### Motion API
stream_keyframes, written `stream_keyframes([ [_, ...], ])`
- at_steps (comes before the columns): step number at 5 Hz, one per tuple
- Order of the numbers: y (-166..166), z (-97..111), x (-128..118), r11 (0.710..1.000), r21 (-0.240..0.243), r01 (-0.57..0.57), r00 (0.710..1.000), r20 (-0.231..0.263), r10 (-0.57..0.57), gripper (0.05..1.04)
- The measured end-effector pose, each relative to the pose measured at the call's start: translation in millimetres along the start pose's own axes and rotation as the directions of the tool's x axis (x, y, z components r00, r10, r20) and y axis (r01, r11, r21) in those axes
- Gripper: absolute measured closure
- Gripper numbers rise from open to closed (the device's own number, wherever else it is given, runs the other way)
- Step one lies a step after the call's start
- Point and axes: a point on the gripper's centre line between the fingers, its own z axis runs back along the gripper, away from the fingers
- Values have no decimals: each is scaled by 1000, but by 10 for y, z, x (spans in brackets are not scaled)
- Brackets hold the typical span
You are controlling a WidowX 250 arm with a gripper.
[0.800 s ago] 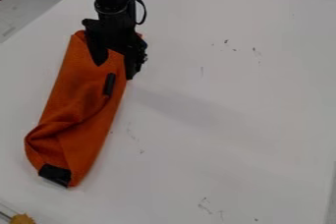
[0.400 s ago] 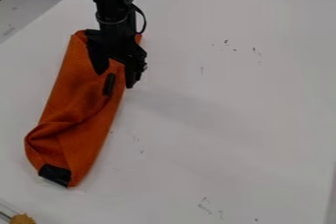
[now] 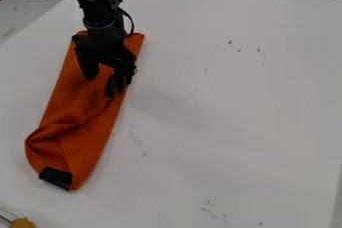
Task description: Unfold the cloth from the right to the left
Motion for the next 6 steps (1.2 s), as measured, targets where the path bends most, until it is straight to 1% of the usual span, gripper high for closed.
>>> stream_keyframes([
  [1, 28, -29, -24, 1000, -8, -8, 1000, -10, 8, 83],
  [2, 28, -49, -14, 1000, -8, -7, 1000, -5, 7, 132],
  [3, 26, -54, -13, 1000, -9, -10, 1000, -5, 9, 416],
  [4, 40, -59, -11, 1000, 1, -16, 1000, 1, 16, 720],
  [5, 30, -63, -10, 1000, 5, -10, 1000, 1, 10, 928],
  [6, 26, -68, -14, 1000, 3, -12, 1000, 2, 12, 1018],
])
